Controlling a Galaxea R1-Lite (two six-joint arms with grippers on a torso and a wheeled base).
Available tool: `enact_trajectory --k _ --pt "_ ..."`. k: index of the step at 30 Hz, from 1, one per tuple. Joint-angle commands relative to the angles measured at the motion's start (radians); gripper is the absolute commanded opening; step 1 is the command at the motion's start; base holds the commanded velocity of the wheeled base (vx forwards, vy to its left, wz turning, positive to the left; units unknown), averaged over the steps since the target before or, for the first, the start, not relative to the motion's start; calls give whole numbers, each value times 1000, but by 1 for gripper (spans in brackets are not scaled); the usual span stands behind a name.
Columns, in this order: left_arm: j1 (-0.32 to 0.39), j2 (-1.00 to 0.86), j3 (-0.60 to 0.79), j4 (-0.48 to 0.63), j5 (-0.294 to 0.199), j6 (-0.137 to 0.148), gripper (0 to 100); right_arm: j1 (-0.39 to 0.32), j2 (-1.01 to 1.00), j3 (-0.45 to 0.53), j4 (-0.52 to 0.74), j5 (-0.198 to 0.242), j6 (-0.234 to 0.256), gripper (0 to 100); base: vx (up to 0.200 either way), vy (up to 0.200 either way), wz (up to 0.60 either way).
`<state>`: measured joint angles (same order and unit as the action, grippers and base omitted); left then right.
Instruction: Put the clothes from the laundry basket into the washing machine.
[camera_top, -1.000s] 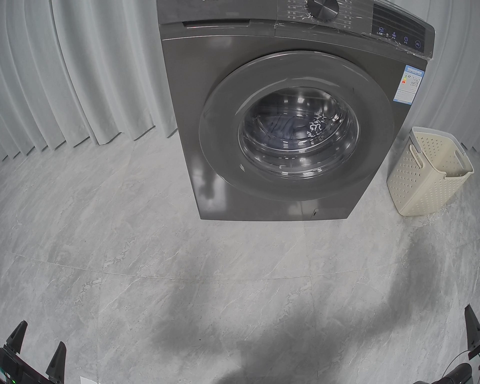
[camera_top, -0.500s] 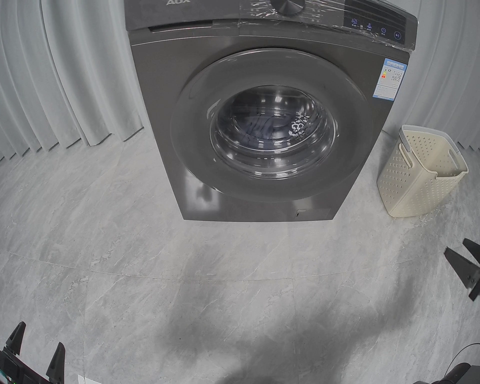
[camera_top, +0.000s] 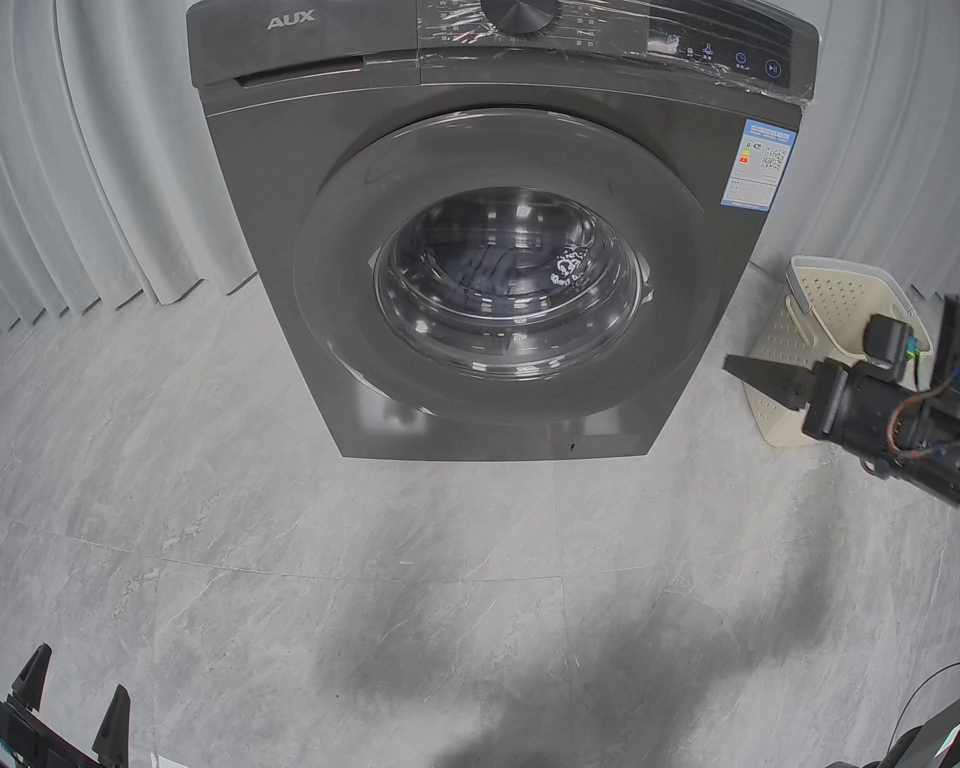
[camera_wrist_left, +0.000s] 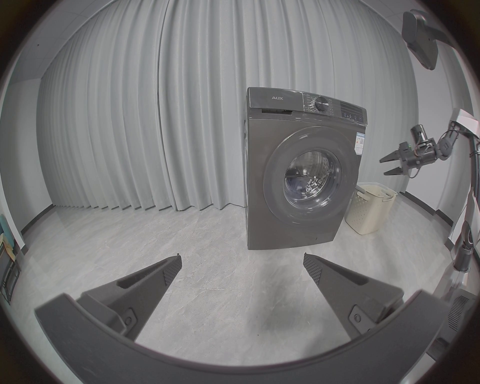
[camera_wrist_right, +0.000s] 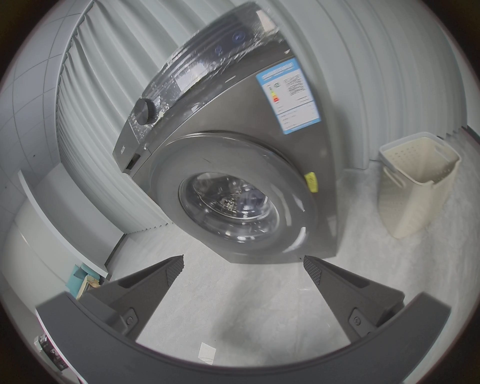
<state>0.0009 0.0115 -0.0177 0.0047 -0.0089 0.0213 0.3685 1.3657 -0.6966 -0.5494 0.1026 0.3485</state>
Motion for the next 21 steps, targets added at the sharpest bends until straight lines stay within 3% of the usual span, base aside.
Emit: enact_trajectory --k 1,7,10,14,17,21 --pt "1 -11 16 0 0 -3 100 52 179 -127 -17 -7 18 100 200 0 0" --pt "1 -11 16 1 0 -3 100 44 248 -242 -18 -21 20 100 200 0 0" --pt "1 -11 16 1 0 -3 100 35 323 -348 -20 -49 21 100 200 0 0" --pt "1 -11 16 1 0 -3 100 15 351 -397 -55 -84 23 100 150 0 0" --pt "1 -11 16 3 3 -3 100 17 291 -285 -118 -113 15 100 0 0 0" --pt "1 -11 16 3 3 -3 100 72 23 32 -121 -98 -17 100 0 0 0"
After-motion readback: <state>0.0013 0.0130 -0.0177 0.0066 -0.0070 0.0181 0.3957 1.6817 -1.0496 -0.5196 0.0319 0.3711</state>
